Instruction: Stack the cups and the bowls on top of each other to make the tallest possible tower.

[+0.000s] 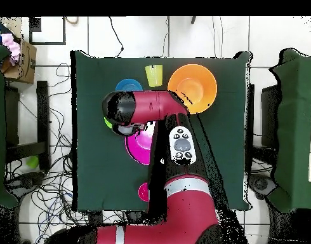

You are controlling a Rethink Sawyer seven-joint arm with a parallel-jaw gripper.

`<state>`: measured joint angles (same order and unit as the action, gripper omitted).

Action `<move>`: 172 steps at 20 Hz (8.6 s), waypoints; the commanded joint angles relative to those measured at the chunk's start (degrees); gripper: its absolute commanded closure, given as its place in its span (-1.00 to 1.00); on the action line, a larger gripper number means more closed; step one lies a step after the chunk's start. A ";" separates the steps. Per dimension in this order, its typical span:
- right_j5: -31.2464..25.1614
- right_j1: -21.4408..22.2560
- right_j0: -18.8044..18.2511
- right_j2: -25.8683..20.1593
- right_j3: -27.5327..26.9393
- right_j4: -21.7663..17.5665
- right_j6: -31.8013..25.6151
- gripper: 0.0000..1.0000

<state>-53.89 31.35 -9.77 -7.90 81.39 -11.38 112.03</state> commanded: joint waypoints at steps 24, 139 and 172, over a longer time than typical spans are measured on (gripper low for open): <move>6.92 -6.67 6.43 -1.42 -0.70 -7.34 3.75 1.00; 13.12 -2.16 5.58 0.92 6.65 -5.04 0.63 1.00; 12.23 9.99 5.95 2.72 16.50 -8.39 -3.25 1.00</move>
<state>-42.35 39.96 -3.46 -3.03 93.60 -15.23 112.02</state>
